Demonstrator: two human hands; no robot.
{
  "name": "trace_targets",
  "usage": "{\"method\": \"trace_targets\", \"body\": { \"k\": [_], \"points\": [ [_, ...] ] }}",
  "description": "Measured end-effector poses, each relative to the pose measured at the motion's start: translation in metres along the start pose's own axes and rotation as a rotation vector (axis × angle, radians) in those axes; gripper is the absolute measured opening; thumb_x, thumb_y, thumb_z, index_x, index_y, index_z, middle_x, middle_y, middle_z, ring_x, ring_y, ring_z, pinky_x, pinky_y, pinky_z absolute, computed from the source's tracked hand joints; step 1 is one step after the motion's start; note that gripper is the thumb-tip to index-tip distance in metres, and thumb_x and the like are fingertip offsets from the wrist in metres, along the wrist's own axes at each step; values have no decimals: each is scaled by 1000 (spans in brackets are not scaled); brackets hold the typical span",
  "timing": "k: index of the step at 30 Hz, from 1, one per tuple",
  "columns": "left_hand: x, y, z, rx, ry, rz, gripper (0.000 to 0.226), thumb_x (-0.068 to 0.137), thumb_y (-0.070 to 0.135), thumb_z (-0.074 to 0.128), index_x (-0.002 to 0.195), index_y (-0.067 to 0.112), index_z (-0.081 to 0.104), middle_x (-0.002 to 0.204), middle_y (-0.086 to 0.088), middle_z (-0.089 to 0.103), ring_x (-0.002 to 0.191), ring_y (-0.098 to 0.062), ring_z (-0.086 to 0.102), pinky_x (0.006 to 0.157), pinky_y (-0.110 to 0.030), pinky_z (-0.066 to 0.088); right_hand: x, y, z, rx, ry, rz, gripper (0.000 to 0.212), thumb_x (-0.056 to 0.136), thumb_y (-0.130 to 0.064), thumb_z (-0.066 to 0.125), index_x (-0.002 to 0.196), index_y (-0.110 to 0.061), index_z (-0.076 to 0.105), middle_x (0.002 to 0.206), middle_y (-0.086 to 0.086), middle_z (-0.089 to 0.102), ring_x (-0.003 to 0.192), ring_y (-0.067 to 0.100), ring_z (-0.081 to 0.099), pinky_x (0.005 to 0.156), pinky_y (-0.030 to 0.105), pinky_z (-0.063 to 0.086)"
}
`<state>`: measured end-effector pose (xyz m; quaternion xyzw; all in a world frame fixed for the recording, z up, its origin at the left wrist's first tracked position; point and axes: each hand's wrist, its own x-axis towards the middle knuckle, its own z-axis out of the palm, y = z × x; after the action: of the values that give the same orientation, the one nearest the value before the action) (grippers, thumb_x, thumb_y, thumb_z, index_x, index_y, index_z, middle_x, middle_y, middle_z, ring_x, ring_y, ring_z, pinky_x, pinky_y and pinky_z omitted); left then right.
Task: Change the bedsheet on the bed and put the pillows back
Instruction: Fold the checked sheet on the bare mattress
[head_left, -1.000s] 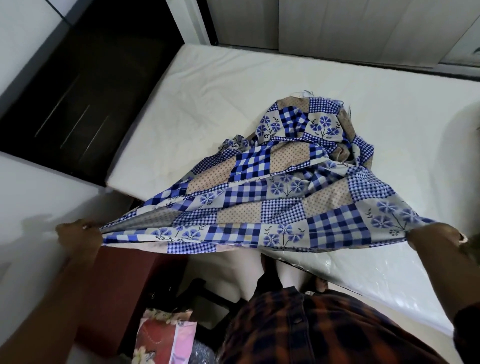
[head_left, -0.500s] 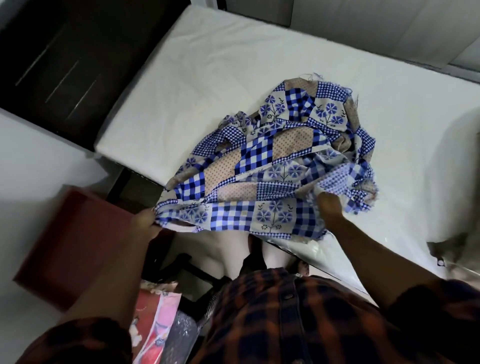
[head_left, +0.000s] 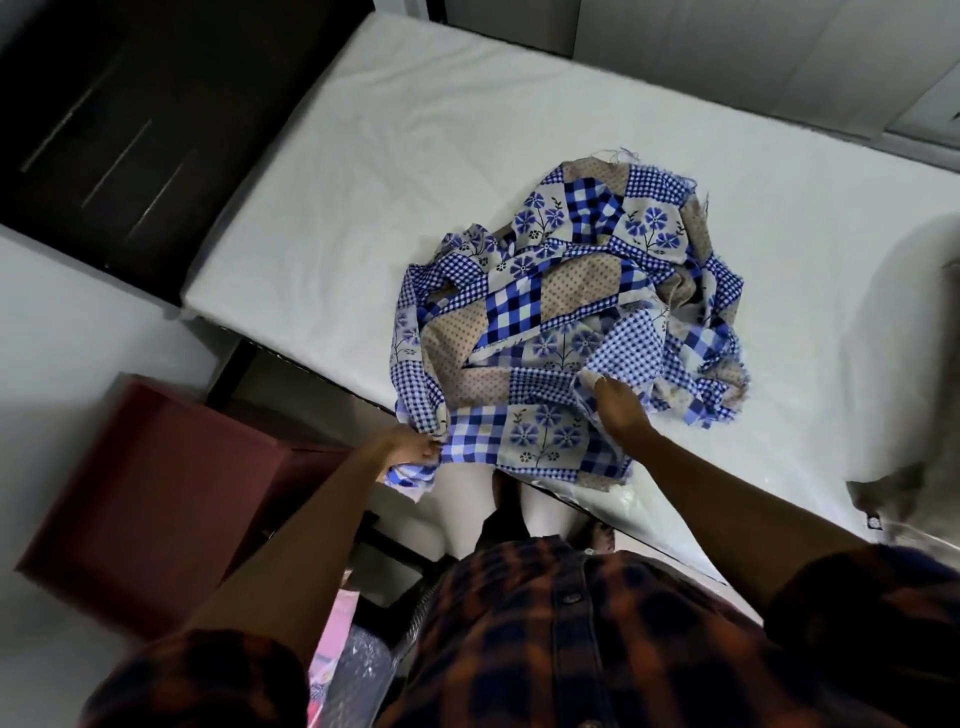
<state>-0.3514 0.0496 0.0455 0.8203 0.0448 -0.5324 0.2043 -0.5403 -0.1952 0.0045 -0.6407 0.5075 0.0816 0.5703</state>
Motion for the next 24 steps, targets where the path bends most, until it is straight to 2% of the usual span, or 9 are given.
{"method": "trace_targets", "body": {
  "k": [3,7,11,13,15,17,19,22,24],
  "points": [
    [10,-15,0,-183,59,13,38,105,23,48,133,-2,57,130,-22,62,117,-36,61,92,-37,50,-9,34,-9,39,100,172,51,105,-43,36,131,-4,57,131,17,57,124,34,53,97,36,40],
    [16,-11,-1,-482,61,77,32,107,34,40,117,15,63,87,-13,63,68,-26,60,68,-35,50,-22,55,-7,326,307,283,30,102,-39,52,105,-10,58,113,7,58,103,25,53,90,33,40],
    [36,10,-2,-420,256,87,30,100,30,48,104,4,64,97,-18,64,88,-32,63,84,-50,55,-15,40,-5,439,473,342,70,84,-42,69,140,-10,43,125,10,61,114,34,60,99,42,47],
    [44,28,2,-399,223,90,27,97,23,56,117,5,62,115,-19,66,101,-35,64,91,-48,54,-7,31,-10,467,586,358,85,86,-37,74,152,-13,26,142,18,50,128,40,52,105,45,42],
    [54,44,3,-372,220,92,43,93,23,66,130,2,58,127,-20,63,111,-38,62,97,-48,51,8,31,-17,533,595,405,93,83,-40,78,154,-11,25,150,18,45,132,40,49,108,46,43],
    [60,59,2,-322,260,93,72,79,39,78,136,3,53,134,-20,59,118,-39,59,99,-49,50,26,33,-25,519,523,435,81,82,-45,78,143,-5,43,142,18,54,122,37,57,100,45,50],
    [63,74,4,-242,284,164,91,76,36,82,148,7,34,149,-18,46,130,-39,51,106,-46,46,34,30,-30,313,389,405,51,86,-46,72,112,-3,63,119,21,66,102,34,64,81,38,50],
    [78,93,8,44,272,318,89,92,15,69,157,19,9,154,-20,39,131,-42,50,102,-48,45,50,19,-32,-117,171,272,33,88,-40,64,77,-10,62,85,15,66,87,33,65,70,32,43],
    [97,103,5,250,236,375,80,96,7,57,158,28,12,144,-23,50,115,-46,60,89,-51,51,63,9,-25,-283,231,185,31,92,-33,60,70,-12,59,73,7,58,79,30,62,66,31,42]
  ]
}}
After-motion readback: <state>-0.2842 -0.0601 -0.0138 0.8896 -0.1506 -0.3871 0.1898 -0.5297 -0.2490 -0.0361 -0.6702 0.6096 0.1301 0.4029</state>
